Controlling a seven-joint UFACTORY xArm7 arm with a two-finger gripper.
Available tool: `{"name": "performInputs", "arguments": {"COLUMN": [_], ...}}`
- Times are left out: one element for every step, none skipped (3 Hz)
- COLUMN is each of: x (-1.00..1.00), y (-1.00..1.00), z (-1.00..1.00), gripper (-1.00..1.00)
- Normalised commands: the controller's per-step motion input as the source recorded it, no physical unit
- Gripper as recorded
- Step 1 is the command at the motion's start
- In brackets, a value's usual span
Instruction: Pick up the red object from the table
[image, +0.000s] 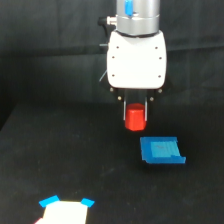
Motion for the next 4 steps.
{"name": "performInputs", "arguments": {"x": [0.11, -0.2, -0.39, -0.24], "y": [0.11, 0.87, 1.0, 0.59], "z": [-0.24, -0.1, -0.24, 0.06], "gripper": [-0.98, -1.0, -1.0, -1.0]}}
